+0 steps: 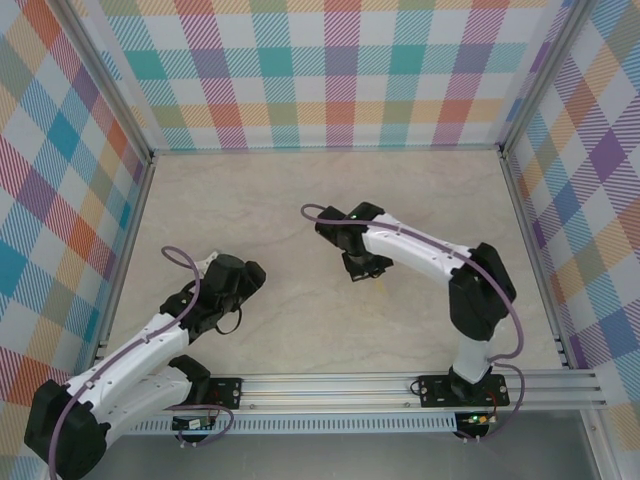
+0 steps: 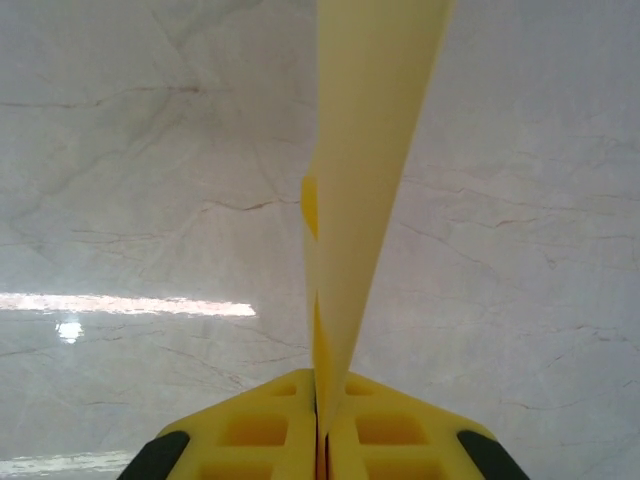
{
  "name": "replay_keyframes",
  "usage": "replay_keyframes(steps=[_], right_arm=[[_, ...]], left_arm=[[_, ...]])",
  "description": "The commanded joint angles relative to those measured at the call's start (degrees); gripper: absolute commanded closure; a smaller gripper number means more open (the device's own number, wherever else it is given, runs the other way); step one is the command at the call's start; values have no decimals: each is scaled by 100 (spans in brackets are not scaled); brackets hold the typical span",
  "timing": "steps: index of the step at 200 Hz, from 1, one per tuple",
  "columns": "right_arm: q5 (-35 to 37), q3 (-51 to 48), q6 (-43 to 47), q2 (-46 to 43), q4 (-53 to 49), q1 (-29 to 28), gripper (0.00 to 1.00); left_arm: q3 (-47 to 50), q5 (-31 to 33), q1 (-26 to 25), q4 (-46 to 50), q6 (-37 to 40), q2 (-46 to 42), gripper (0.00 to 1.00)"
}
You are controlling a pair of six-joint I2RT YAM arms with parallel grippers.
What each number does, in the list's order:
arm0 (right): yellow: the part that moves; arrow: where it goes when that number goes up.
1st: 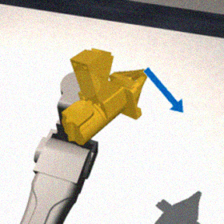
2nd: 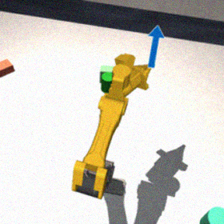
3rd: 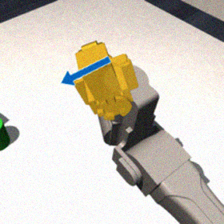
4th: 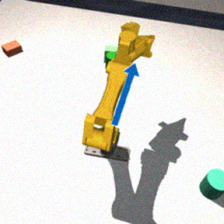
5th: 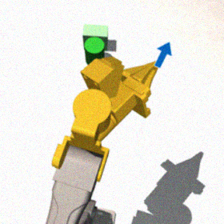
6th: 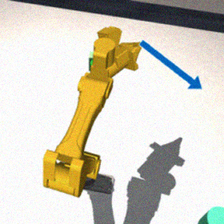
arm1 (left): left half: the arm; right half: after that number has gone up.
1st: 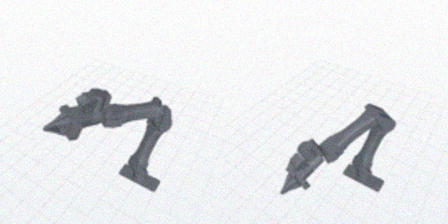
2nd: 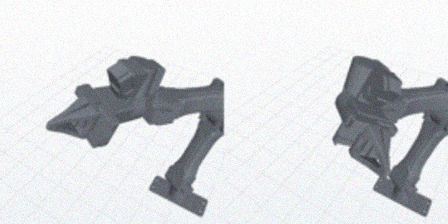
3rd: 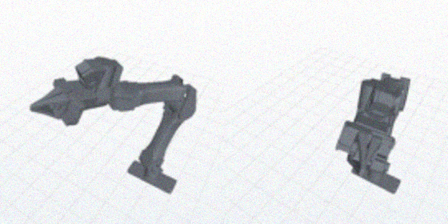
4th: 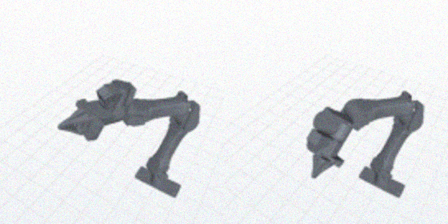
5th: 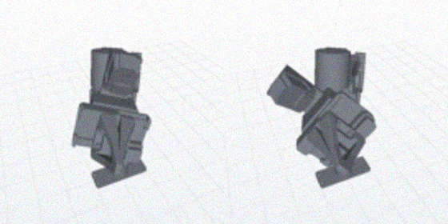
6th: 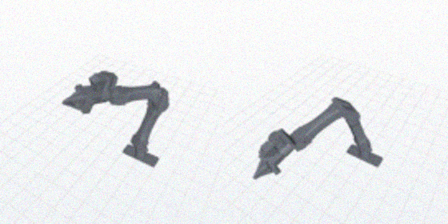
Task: Fold a paper plane with a square sheet of paper (pick it up from the middle)
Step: Turn over the paper at the center of the table.
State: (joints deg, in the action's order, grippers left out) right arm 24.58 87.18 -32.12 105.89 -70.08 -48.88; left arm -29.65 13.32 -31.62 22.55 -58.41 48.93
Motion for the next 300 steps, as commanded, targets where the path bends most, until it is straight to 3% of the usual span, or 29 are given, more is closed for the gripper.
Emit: replay_keyframes(steps=[1, 49, 85, 106, 137, 172, 213, 247, 283, 300], right_arm=[[-341, 473, -229, 470, -5, -276, 90], [-2043, 1223, -181, 1604, 763, -604, 79], [-2701, 709, -56, 773, 1756, -588, 55], [-2997, -31, -180, 85, 2409, -344, 50], [-4213, -1583, -602, -720, 4118, 215, 58], [-5107, -2534, -1053, -695, 5529, 474, 71], [-5138, -2781, -1626, -28, 6221, 474, 80], [-4698, -3065, -2033, 58, 6414, 455, 82], [-4608, -3375, -2157, 14, 6634, 424, 82], [-4576, -3486, -2234, 15, 6753, 423, 82]], left_arm=[[146, 323, 103, 330, -243, -283, 28], [240, 412, 122, 552, -377, -619, 27], [314, 325, 137, 559, -355, -700, 25], [371, 213, 147, 401, -318, -661, 23], [305, -82, 165, 150, -109, -398, 22], [91, -827, 175, -312, 258, 292, 22], [-366, -1792, 182, -954, 691, 1351, 27], [-785, -2446, 199, -1534, 878, 2046, 40], [-1554, -3249, 208, -2117, 955, 3385, 62], [-1840, -3432, 209, -2302, 915, 3955, 67]])
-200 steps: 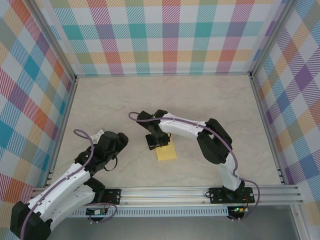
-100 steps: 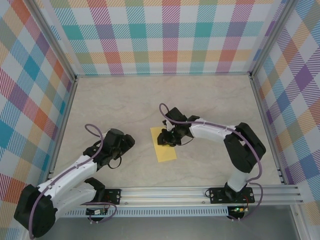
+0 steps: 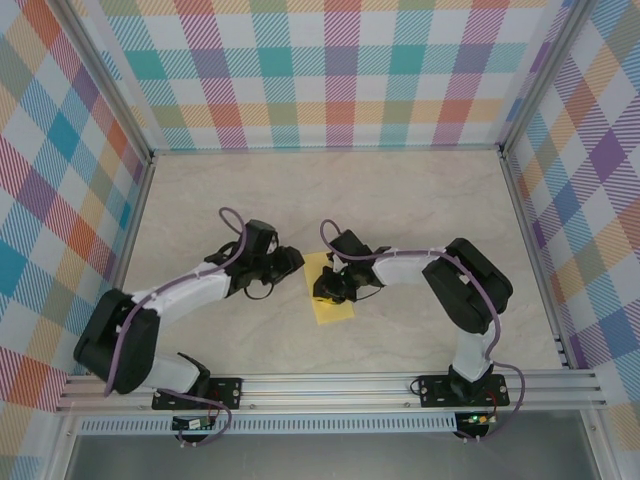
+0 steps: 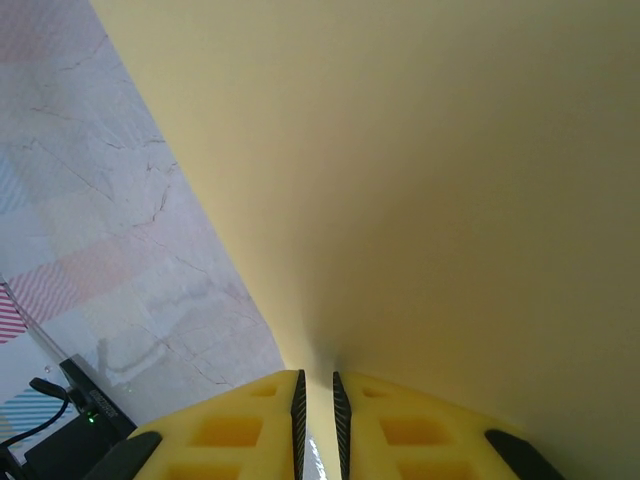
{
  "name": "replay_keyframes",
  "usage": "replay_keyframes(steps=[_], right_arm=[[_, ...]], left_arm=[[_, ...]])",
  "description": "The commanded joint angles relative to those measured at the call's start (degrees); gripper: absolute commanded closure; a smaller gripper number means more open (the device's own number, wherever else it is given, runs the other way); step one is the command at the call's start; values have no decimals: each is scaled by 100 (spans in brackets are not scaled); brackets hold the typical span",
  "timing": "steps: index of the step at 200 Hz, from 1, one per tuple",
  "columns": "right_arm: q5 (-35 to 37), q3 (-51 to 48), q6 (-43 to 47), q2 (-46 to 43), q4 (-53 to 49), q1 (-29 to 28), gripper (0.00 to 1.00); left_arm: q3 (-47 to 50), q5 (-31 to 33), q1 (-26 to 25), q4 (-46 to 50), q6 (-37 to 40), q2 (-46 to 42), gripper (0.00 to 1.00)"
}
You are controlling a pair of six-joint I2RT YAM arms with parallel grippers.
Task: Fold a paper plane with a square sheet of paper (pick it up from the middle)
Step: Turn over the paper at the center of the table.
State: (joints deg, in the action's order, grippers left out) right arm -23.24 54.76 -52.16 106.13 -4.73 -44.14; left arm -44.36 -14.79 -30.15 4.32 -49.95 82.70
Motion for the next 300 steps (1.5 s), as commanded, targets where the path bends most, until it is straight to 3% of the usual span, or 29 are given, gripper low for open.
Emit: replay_keyframes(steps=[1, 40, 80, 137, 172, 232, 261, 300], right_arm=[[211, -250, -236, -11, 227, -51, 82], [226, -359, -319, 8, 292, -60, 82], [210, -396, -296, -108, 212, -60, 81], [82, -472, -375, -347, 201, -167, 78], [137, -645, -365, -589, 310, -288, 75], [206, -1013, -406, -694, 221, -505, 82], [176, -1035, -350, -1016, 249, -539, 81], [1126, -925, -118, -2050, -761, -275, 72]], left_arm=[[-375, -635, 62, -495, 67, 606, 67], [-730, -894, 80, -941, 115, 1530, 70], [-1017, -486, 335, -685, 395, 2146, 72], [-1228, -507, 422, -473, 524, 2752, 77], [-1269, -459, 432, -328, 556, 2909, 78], [-1370, -593, 431, -240, 615, 3014, 79], [-1463, -719, 431, -183, 776, 2983, 78], [-1863, -1023, 374, 245, 1286, 2667, 71]])
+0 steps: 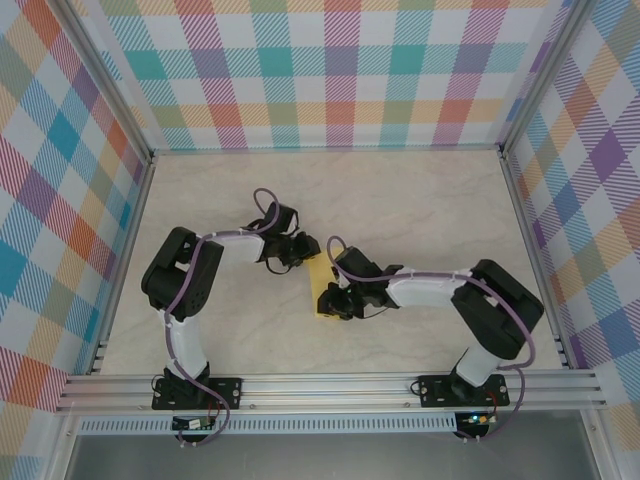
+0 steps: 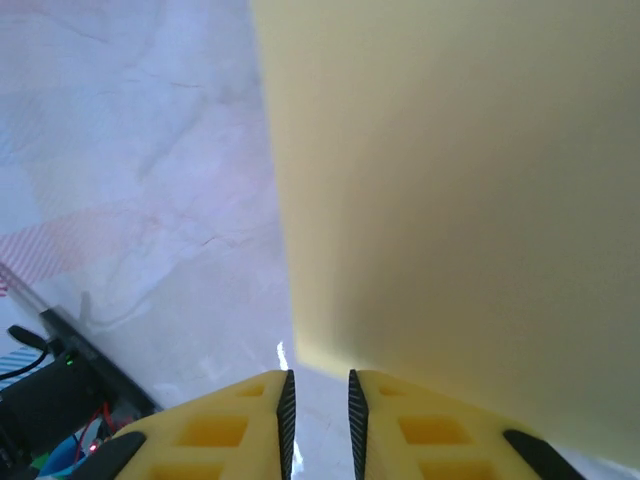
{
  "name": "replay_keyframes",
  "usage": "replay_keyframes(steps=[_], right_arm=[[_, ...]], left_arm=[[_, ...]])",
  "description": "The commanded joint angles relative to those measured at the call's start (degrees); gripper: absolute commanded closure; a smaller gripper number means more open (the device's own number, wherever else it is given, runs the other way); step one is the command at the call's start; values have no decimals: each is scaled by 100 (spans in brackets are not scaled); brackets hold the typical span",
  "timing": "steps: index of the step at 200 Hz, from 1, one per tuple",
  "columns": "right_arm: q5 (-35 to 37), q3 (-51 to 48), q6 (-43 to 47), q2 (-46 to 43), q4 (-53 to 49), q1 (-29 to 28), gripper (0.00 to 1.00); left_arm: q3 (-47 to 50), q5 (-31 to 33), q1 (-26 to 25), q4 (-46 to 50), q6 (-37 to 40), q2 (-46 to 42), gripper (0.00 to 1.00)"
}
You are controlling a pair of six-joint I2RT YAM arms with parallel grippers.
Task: Fold a paper plane with a square sheet of paper (pick it up from the middle)
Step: Turn over the paper at the center of the table, then third fold the triangle at the center of the table.
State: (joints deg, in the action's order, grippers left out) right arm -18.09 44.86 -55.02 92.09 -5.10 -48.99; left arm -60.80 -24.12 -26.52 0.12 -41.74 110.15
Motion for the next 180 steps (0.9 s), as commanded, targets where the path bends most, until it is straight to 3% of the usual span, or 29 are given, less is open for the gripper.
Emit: replay_keyframes(steps=[1, 39, 60, 180], right_arm=[[629, 70, 173, -665, -766, 225, 71], [528, -31, 268, -754, -1096, 896, 65], [384, 48, 334, -572, -1117, 962, 63], [413, 137, 380, -29, -978, 1005, 59]], left_arm=[[-234, -87, 9, 691, 473, -102, 71], [-647, 54, -52, 1265, 658, -672, 56], [-574, 57, -152, 1334, 637, -891, 55], [-477, 107, -354, 1063, 553, -23, 64]])
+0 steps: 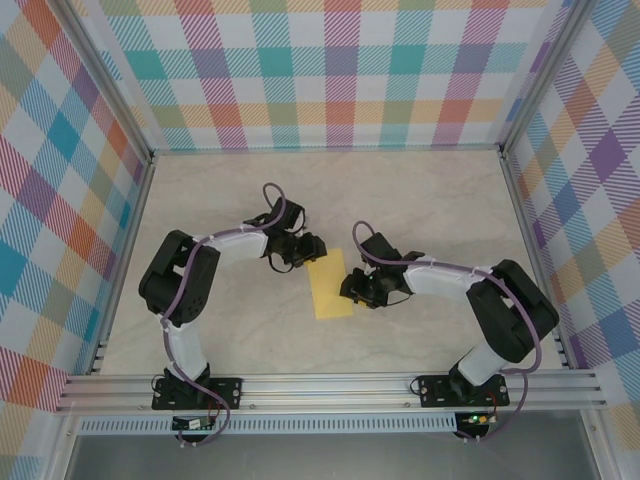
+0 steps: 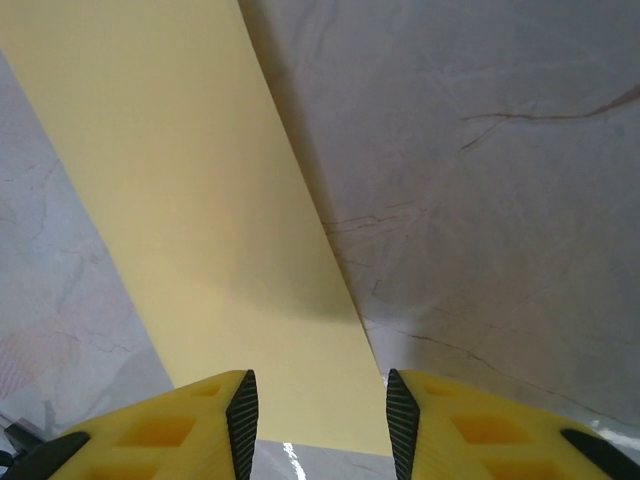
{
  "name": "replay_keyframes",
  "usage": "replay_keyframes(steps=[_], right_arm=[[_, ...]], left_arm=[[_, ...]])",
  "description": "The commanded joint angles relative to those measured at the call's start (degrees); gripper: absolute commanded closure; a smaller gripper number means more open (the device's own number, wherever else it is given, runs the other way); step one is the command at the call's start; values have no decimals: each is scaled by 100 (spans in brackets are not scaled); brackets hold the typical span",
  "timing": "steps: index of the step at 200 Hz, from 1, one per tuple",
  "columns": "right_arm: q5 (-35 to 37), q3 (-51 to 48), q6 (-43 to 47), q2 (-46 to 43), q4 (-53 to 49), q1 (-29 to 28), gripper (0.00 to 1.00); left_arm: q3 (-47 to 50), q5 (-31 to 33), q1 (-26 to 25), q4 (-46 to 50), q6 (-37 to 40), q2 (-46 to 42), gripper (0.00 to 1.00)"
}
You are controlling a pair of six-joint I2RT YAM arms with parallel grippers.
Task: Fold a paper plane with a square sheet of paper (pick it up from the middle)
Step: Third fold the triangle at the center of the table.
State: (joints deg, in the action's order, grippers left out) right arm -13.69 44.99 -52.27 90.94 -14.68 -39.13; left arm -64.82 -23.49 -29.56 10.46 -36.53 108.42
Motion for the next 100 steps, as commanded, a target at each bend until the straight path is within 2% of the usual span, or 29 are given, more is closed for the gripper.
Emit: replay_keyframes(steps=[1, 77, 100], right_arm=[[-27, 124, 104, 89, -10, 19, 59], [-388, -71, -23, 227, 693, 20, 63], [-287, -81, -68, 274, 625, 20, 61]], left_arm=[[-71, 45, -50, 28, 33, 156, 64], [127, 101, -48, 4, 41, 299, 65], [179, 99, -49, -35, 27, 302, 65]])
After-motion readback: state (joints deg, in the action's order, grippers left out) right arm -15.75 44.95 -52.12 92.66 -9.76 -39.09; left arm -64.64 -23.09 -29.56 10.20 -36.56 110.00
